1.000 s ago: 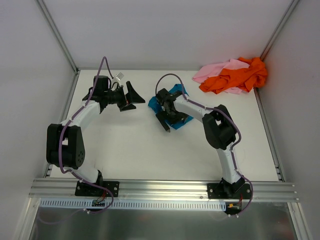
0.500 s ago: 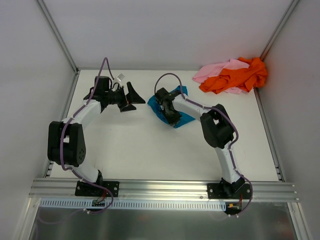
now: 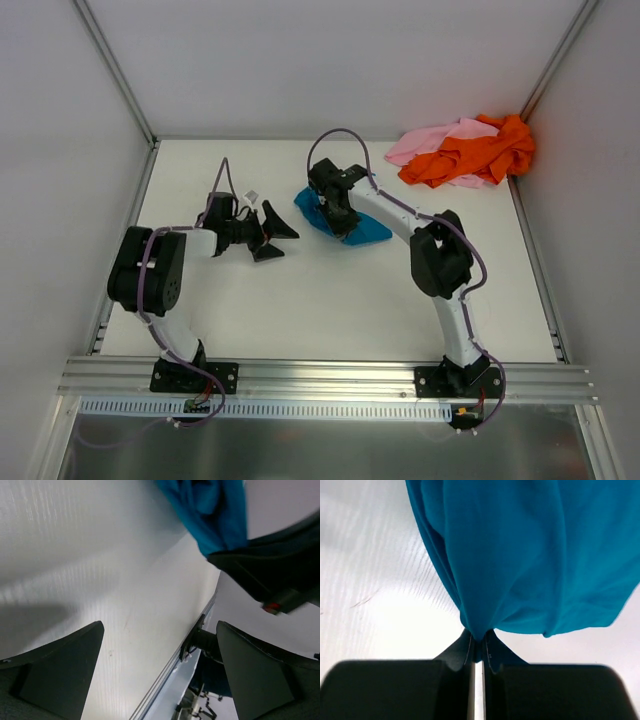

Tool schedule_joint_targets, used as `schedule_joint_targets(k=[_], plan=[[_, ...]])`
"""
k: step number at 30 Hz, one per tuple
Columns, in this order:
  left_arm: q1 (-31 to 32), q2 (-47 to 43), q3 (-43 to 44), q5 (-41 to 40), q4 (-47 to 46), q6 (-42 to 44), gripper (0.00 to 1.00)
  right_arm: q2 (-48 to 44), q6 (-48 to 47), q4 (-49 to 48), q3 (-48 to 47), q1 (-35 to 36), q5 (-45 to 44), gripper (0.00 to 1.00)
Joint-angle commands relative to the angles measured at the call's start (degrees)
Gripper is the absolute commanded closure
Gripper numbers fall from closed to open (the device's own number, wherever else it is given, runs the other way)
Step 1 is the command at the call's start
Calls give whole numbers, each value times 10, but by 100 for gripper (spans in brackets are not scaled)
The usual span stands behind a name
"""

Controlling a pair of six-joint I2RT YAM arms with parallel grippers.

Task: Fold and stack the t-shirts
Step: Put the neatly folded tshirt into the corner of the board with the left arm

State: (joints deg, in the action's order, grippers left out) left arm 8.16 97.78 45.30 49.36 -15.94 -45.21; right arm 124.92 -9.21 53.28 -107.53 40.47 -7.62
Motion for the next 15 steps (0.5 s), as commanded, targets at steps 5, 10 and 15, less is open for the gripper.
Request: schedule_joint_targets(k=[5,10,15], plan=[[72,102,10,-52,-268,-163,1,-71,11,55,-33,-1,7,100],[108,173,51,-131,-372,-225,1,-86,14,56,-14,-1,12,100],[115,197,63,-164,-428,-276,1,-91,18,52,3,-1,16,100]])
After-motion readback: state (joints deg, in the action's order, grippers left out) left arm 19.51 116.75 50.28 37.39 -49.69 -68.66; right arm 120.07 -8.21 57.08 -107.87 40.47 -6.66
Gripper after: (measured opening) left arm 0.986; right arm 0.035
